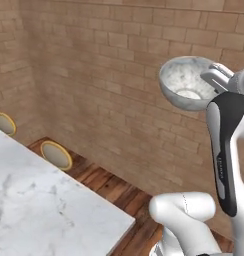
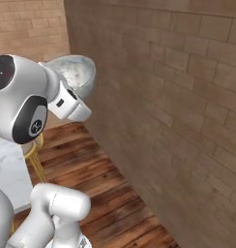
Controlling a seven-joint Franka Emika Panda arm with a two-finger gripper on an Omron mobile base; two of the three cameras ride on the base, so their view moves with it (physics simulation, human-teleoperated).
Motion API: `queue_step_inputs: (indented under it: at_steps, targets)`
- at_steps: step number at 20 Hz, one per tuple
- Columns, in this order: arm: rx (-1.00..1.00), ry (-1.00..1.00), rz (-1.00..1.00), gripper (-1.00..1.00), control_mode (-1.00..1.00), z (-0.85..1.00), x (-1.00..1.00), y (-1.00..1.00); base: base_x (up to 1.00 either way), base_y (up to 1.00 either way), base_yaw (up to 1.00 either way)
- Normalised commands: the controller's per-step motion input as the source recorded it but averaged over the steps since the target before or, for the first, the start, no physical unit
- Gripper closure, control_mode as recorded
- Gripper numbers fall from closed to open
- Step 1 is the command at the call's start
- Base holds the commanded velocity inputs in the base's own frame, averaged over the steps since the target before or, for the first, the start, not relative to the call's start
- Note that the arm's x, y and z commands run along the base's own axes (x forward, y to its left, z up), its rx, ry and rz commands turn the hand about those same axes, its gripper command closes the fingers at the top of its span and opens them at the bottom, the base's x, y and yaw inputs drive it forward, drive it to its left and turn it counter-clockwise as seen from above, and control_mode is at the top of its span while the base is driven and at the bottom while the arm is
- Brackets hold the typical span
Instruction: Pick up the bowls from the cabinet and place each bowl in front of a stool on the dining counter.
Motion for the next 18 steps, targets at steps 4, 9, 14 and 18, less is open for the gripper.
queue_step_inputs:
  at_steps: [4, 9, 14, 18]
  targets:
    - [0.0, 0.0, 0.0, 1.0, 1.0, 0.0, 0.0, 0.0, 0.19, -0.19, 0.46]
    - [0.0, 0.0, 0.0, 1.0, 1.0, 0.0, 0.0, 0.0, 0.24, -0.35, 0.49]
    - [0.0, 0.0, 0.0, 1.0, 1.0, 0.0, 0.0, 0.0, 0.04, -0.76, 0.35]
    - [0.0, 0.0, 0.0, 1.0, 1.0, 0.0, 0.0, 0.0, 0.0, -0.93, 0.29]
